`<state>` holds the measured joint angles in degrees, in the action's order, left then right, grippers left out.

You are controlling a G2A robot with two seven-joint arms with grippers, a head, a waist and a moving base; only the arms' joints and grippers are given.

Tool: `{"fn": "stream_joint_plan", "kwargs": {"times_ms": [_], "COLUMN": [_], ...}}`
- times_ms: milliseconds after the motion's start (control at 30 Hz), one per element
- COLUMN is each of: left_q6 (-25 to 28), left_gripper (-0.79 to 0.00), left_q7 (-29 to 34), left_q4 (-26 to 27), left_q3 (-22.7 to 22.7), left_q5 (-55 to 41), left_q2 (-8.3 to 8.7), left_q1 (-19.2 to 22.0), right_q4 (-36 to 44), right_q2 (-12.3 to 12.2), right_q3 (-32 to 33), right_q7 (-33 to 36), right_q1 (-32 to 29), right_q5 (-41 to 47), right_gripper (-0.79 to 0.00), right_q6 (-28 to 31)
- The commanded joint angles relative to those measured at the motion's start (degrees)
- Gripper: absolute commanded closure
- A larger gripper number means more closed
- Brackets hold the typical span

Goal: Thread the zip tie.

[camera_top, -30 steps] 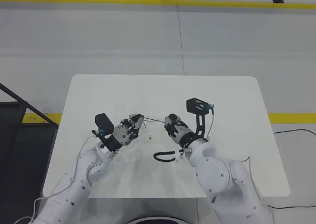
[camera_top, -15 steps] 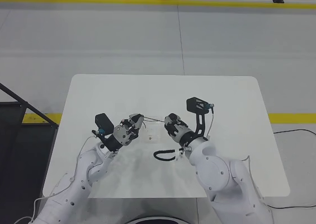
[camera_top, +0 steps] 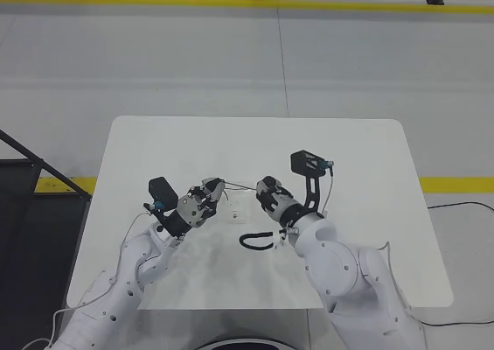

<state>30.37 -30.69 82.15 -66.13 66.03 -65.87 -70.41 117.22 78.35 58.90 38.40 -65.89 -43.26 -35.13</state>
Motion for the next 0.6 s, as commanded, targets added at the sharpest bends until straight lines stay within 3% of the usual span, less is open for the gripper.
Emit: {"fn": "stream_joint_plan", "kwargs": {"times_ms": [0, 567], "left_q6": [0.00, 0.00], "left_gripper": [0.000, 0.000], "left_q7": [0.00, 0.00], "left_q4": [0.00, 0.00], "left_q3": [0.00, 0.00], "left_q5": [0.00, 0.00], "left_q2": [0.00, 0.00], "left_q1": [0.00, 0.00], "right_q4": [-0.03, -0.14], "right_q2": [0.05, 0.26], "right_q3": [0.09, 0.88], "right_q7": [0.10, 0.32], "right_q1": [0.10, -0.50], "right_q5": [0.13, 0.35], "right_gripper": [0.000, 0.000], "right_q6": [-0.14, 0.60]}}
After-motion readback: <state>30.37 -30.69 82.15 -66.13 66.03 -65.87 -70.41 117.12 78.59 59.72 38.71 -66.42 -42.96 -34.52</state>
